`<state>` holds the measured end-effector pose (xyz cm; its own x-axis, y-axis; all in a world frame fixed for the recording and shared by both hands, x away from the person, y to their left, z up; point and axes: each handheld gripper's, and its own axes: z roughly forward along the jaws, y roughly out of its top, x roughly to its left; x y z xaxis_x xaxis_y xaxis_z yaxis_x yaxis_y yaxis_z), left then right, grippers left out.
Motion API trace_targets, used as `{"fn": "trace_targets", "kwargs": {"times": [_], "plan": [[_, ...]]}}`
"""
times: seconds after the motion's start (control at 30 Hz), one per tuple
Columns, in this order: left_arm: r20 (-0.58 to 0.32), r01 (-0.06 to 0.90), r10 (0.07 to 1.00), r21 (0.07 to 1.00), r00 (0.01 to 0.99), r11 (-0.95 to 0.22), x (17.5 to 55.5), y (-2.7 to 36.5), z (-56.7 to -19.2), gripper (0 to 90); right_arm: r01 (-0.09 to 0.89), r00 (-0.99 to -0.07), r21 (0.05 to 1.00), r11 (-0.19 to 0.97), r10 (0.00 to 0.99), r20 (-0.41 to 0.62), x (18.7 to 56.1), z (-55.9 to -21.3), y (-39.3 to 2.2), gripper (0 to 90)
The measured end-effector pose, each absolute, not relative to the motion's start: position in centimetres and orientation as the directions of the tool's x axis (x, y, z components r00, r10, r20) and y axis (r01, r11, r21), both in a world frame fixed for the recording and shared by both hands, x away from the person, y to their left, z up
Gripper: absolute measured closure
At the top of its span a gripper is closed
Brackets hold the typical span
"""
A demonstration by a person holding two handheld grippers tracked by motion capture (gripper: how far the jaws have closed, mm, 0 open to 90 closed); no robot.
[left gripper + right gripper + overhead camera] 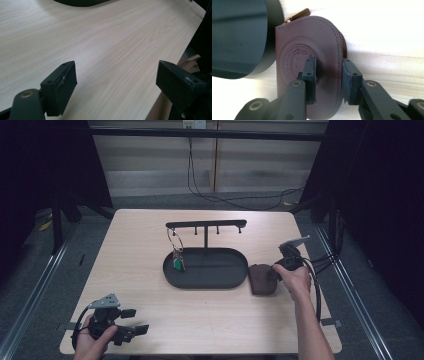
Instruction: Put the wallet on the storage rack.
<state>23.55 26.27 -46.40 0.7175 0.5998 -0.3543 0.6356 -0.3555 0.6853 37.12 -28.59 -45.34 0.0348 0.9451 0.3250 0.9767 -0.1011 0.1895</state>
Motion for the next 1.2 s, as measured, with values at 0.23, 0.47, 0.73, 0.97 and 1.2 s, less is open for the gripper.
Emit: {"fn": "trace_targets", "kwargs": {"times": [0.23, 0.47, 0.73, 0.97, 1.2], "plan": [[-0.351, 0.637, 0.607, 0.686, 0.713, -0.352, 23.6, 26.5, -46.4, 16.8, 0.968, 0.026, 0.227, -0.104, 0.946, 0.324, 36.7, -44.5, -28.9, 75.9], [-0.338, 0.63, 0.61, 0.688, 0.717, -0.36, 23.6, 26.4, -46.3, 17.2, 0.963, 0.018, 0.248, -0.102, 0.947, 0.321, 36.4, -43.4, -28.4, 80.7], [-0.34, 0.631, 0.61, 0.688, 0.716, -0.358, 23.6, 26.4, -46.3, 17.2, 0.961, -0.005, 0.266, -0.078, 0.954, 0.299, 36.3, -42.0, -28.0, 83.7], [-0.339, 0.628, 0.606, 0.69, 0.72, -0.36, 23.6, 26.5, -46.3, 17.2, 0.964, -0.034, 0.264, -0.036, 0.966, 0.257, 36.3, -40.7, -27.2, 84.5], [-0.337, 0.627, 0.609, 0.693, 0.718, -0.356, 23.7, 26.6, -46.3, 17.2, 0.961, -0.046, 0.277, -0.014, 0.977, 0.209, 36.2, -38.9, -26.8, 84.5]]}}
